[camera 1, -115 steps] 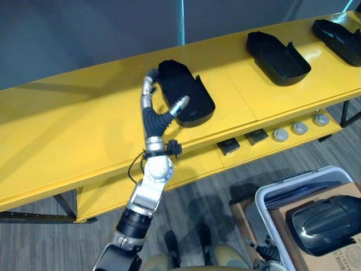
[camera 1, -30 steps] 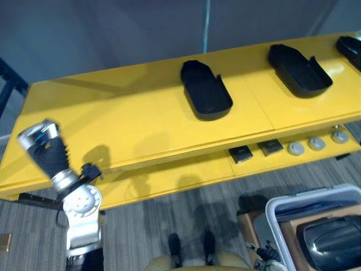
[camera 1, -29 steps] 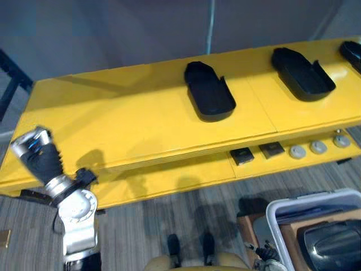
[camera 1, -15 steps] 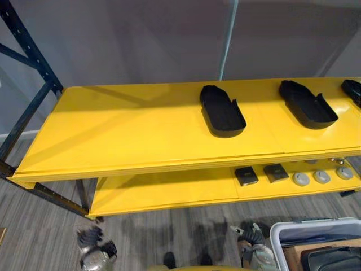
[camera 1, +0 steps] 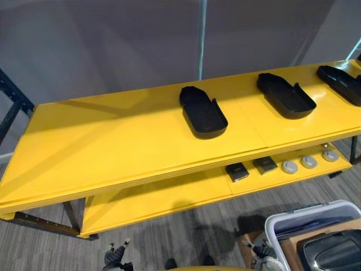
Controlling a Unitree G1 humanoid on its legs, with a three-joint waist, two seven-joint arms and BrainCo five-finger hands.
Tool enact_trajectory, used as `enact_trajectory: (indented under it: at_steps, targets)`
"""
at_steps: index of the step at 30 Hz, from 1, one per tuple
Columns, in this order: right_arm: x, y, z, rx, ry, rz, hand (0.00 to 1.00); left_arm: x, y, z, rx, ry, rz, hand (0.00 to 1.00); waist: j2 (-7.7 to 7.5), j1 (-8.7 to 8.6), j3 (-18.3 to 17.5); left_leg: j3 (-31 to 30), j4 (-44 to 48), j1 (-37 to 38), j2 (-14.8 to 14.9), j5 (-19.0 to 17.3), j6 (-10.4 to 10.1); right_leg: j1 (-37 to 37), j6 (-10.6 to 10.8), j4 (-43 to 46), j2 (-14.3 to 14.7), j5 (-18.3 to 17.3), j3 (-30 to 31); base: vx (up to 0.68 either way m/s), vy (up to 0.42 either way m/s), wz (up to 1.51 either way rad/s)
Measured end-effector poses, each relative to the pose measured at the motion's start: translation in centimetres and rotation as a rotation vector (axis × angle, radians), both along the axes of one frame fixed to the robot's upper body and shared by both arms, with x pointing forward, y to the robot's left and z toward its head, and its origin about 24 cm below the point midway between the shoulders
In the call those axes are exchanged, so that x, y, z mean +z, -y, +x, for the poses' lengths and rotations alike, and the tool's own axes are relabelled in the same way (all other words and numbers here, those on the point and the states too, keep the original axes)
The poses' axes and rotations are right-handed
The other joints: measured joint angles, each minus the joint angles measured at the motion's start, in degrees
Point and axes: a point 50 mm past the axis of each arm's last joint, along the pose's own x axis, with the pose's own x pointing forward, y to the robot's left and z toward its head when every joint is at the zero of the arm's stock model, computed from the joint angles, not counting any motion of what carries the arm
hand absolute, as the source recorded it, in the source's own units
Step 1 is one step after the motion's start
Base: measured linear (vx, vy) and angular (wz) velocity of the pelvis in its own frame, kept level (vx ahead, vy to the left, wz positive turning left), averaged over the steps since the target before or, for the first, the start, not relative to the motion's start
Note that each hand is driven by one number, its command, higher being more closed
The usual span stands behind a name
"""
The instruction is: Walk over and take plastic housings, then place them on the shelf
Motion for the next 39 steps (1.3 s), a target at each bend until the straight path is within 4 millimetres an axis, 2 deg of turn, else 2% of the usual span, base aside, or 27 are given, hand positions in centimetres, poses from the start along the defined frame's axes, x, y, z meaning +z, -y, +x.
enact_trajectory:
  at_steps: [1, 3, 4, 5, 6, 11, 14, 15, 16, 17, 18, 19, 22, 23, 24, 25, 26, 27, 29, 31, 32, 33, 34, 35, 37, 39]
  targets:
    - [0.0, 0.0, 0.1, -0.003, 0.003, 0.000, 0.00, 0.1, 0.1, 0.4, -0.008, 0.011, -0.003, 0.00, -0.17, 0.07, 0.6, -1.7, 3.3, -1.4, -0.4, -1.1, 0.7, -0.1, 0.0, 0.2, -0.2, -0.1, 0.7, 0.04, 0.003, -0.28]
    - [0.2, 0.1, 0.7, -0.008, 0.017, -0.006, 0.00, 0.2, 0.4, 1.0, -0.012, 0.028, -0.012, 0.00, -0.28, 0.87, 1.0, -11.5, 8.8, -5.1, -0.9, -3.1, 0.8, -2.6, 0.0, 2.1, -0.1, -0.1, 3.3, 0.04, -0.020, -0.59]
    - [0.3, 0.2, 1.1, -0.007, 0.026, -0.011, 0.00, 0.2, 0.6, 1.2, -0.012, 0.033, -0.017, 0.00, 0.06, 1.13, 1.2, -13.7, 9.9, -5.8, -0.8, -4.0, 0.3, -3.4, 0.1, 2.7, 0.1, -0.1, 4.0, 0.05, 0.009, -0.73]
    - [0.6, 0.4, 1.7, -0.007, 0.039, -0.024, 0.00, 0.1, 1.3, 1.6, -0.014, 0.041, -0.037, 0.00, 1.26, 1.35, 2.1, -17.0, 11.4, -5.9, -0.5, -6.7, -0.3, -4.4, 0.7, 4.2, 1.0, -0.5, 5.4, 0.03, 0.024, -0.56]
    - [0.6, 0.4, 1.7, -0.007, 0.039, -0.025, 0.00, 0.1, 1.6, 1.8, -0.016, 0.046, -0.044, 0.00, 1.42, 1.35, 2.3, -17.0, 11.8, -5.9, -0.2, -7.5, 0.2, -4.6, 0.9, 4.8, 1.1, -0.7, 6.0, 0.01, 0.069, -0.57]
    - [0.6, -1.1, 2.3, 0.010, 0.062, 0.007, 0.00, 0.4, 1.9, 2.7, -0.028, 0.070, -0.046, 0.00, 0.10, 1.53, 2.9, -9.2, 16.6, -6.9, 0.6, -11.5, 1.6, -7.7, 2.8, 7.3, 1.9, -0.5, 13.7, -0.05, 0.143, -0.83]
    - [1.1, -1.5, 3.5, 0.018, 0.099, 0.013, 0.00, 0.9, 1.5, 4.0, -0.039, 0.101, -0.031, 0.00, -1.16, 1.57, 3.6, -1.6, 18.7, -9.2, 1.2, -12.9, 2.7, -10.9, 5.0, 5.6, 2.8, 2.9, 20.8, -0.10, 0.157, -1.35]
    - [1.3, -1.7, 3.9, 0.023, 0.111, 0.017, 0.00, 1.2, 1.1, 4.7, -0.043, 0.116, -0.016, 0.00, -1.58, 1.39, 3.9, 1.2, 19.9, -11.0, 1.8, -13.2, 3.2, -12.6, 5.6, 3.8, 3.0, 5.9, 21.7, -0.10, 0.128, -1.29]
    - [1.4, -2.0, 4.2, 0.039, 0.117, 0.016, 0.00, 1.5, 1.0, 5.5, -0.046, 0.138, -0.006, 0.00, -1.53, 1.50, 4.1, 4.2, 20.9, -12.3, 3.0, -13.2, 4.3, -13.4, 5.0, 1.0, 3.1, 9.7, 19.5, -0.12, 0.128, -1.19]
    - [1.5, -2.1, 4.4, 0.046, 0.121, 0.018, 0.00, 1.7, 1.1, 5.9, -0.048, 0.146, -0.005, 0.00, -1.57, 1.50, 4.3, 5.4, 21.0, -12.4, 3.3, -13.1, 4.7, -13.9, 4.2, 2.2, 2.8, 8.8, 15.8, -0.10, 0.093, -1.02]
    - [1.4, -2.0, 4.2, 0.043, 0.115, 0.019, 0.00, 2.0, 0.9, 6.4, -0.050, 0.162, 0.002, 0.00, -1.64, 1.61, 4.8, 7.7, 19.9, -11.1, 3.5, -12.9, 5.0, -15.1, 2.3, 8.7, 1.8, 4.0, 6.5, -0.11, 0.085, -0.88]
    - [1.3, -1.9, 3.9, 0.039, 0.106, 0.016, 0.00, 2.0, 0.9, 6.4, -0.049, 0.168, 0.003, 0.00, -1.01, 1.57, 5.3, 10.1, 18.4, -8.9, 3.9, -12.6, 5.4, -14.6, 0.3, 14.9, 0.7, -0.8, -1.4, -0.09, 0.065, -0.90]
    - [0.9, -2.0, 3.3, 0.040, 0.082, 0.022, 0.00, 1.8, 0.8, 5.8, -0.045, 0.156, 0.006, 0.00, 0.20, 1.68, 5.5, 14.7, 17.7, -6.5, 5.8, -12.6, 5.4, -10.1, 0.3, 21.1, -1.9, -6.8, -10.9, -0.10, -0.001, -0.94]
    - [0.8, -2.0, 3.2, 0.043, 0.069, 0.025, 0.00, 1.9, 0.2, 5.6, -0.050, 0.146, 0.021, 0.00, -0.40, 1.95, 5.2, 16.8, 17.5, -6.6, 5.9, -12.2, 4.8, -7.7, 0.9, 19.2, -3.8, -7.9, -13.4, -0.07, -0.060, -0.77]
    - [0.8, -2.0, 3.3, 0.045, 0.069, 0.025, 0.00, 1.9, 0.1, 5.6, -0.054, 0.144, 0.024, 0.00, -0.71, 2.08, 5.2, 17.3, 17.5, -6.7, 5.7, -12.1, 4.5, -7.1, 1.0, 18.2, -4.1, -7.9, -13.4, -0.06, -0.113, -0.85]
    - [0.6, -2.0, 3.1, 0.053, 0.049, 0.023, 0.00, 1.9, -0.3, 5.5, -0.068, 0.138, 0.040, 0.00, -2.07, 2.72, 4.9, 18.2, 17.4, -7.2, 4.9, -11.6, 3.8, -5.5, 2.0, 12.4, -4.6, -8.2, -12.2, -0.03, -0.162, -0.66]
    - [0.4, -1.4, 2.9, 0.063, 0.026, 0.003, 0.00, 1.7, 0.1, 5.5, -0.089, 0.120, 0.032, 0.00, -1.33, 2.78, 5.2, 16.8, 17.4, -7.5, 5.4, -10.6, 3.2, -4.7, 1.4, 9.2, -3.2, -6.1, -10.9, -0.04, -0.199, -0.68]
    - [0.4, -1.1, 2.7, 0.068, 0.014, -0.004, 0.00, 1.6, 0.2, 5.4, -0.093, 0.115, 0.029, 0.00, -1.34, 2.85, 5.2, 15.6, 17.5, -7.4, 5.6, -10.0, 2.6, -4.1, 1.1, 8.0, -2.9, -5.3, -10.1, -0.01, -0.283, -0.67]
    - [0.3, -0.8, 2.4, 0.073, 0.003, -0.015, 0.00, 1.2, 0.3, 4.5, -0.087, 0.087, 0.024, 0.00, -1.23, 2.87, 5.2, 15.4, 20.7, -6.7, 8.1, -10.4, 1.5, -2.8, 0.6, 7.2, -0.9, -4.5, -7.3, 0.02, -0.268, -0.73]
    - [0.2, -0.8, 2.1, 0.068, -0.002, -0.015, 0.00, 1.0, 0.5, 4.2, -0.090, 0.072, 0.020, 0.00, -1.23, 2.86, 5.4, 15.2, 31.4, -8.6, 13.0, -11.0, 0.6, -2.6, -0.9, 9.2, 1.3, -5.5, -4.1, 0.02, -0.222, -0.96]
    - [0.3, -0.3, 2.0, 0.056, 0.000, -0.022, 0.00, 0.9, 1.1, 4.2, -0.103, 0.067, 0.007, 0.00, -0.27, 2.89, 6.0, 13.1, 39.8, -10.2, 16.0, -10.5, 1.2, -2.6, -1.7, 12.0, 3.0, -6.7, -1.6, 0.02, -0.192, -1.08]
    - [0.3, -0.2, 1.9, 0.047, 0.001, -0.021, 0.00, 0.8, 1.4, 4.2, -0.107, 0.065, -0.001, 0.00, -0.09, 2.85, 6.1, 11.3, 42.4, -11.0, 16.3, -9.9, 1.5, -2.6, -2.1, 13.4, 3.3, -7.4, -0.4, 0.03, -0.099, -0.89]
    - [0.3, -0.2, 1.8, 0.040, 0.001, -0.019, 0.00, 0.7, 1.7, 4.2, -0.110, 0.063, -0.009, 0.00, 0.04, 2.82, 6.3, 9.0, 44.2, -12.1, 15.9, -9.5, 1.6, -2.7, -2.2, 14.6, 3.3, -7.9, 0.6, 0.06, 0.015, -0.70]
    - [0.3, 0.2, 1.7, 0.015, 0.006, -0.017, 0.00, 0.6, 2.4, 4.3, -0.119, 0.063, -0.029, 0.00, -0.36, 2.48, 6.7, 3.2, 44.0, -13.1, 13.4, -10.9, 0.1, -2.9, -2.0, 16.0, 3.0, -8.4, 2.7, 0.07, 0.045, -0.79]
    - [0.3, 0.7, 1.2, -0.065, 0.011, 0.002, 0.00, 0.6, 3.0, 4.5, -0.138, 0.068, -0.050, 0.00, -0.15, 1.71, 6.8, -4.1, 39.8, -13.7, 9.0, -12.6, -2.3, -2.8, -2.0, 16.2, 2.7, -8.6, 6.5, 0.05, 0.092, -0.87]
    - [0.2, 0.7, 1.0, -0.114, 0.019, 0.023, 0.00, 0.6, 3.3, 4.6, -0.135, 0.072, -0.059, 0.00, 0.06, 1.37, 6.9, -8.8, 34.4, -14.1, 6.4, -12.6, -2.3, -2.8, -1.6, 16.6, 2.7, -8.8, 9.6, 0.04, 0.173, -0.87]
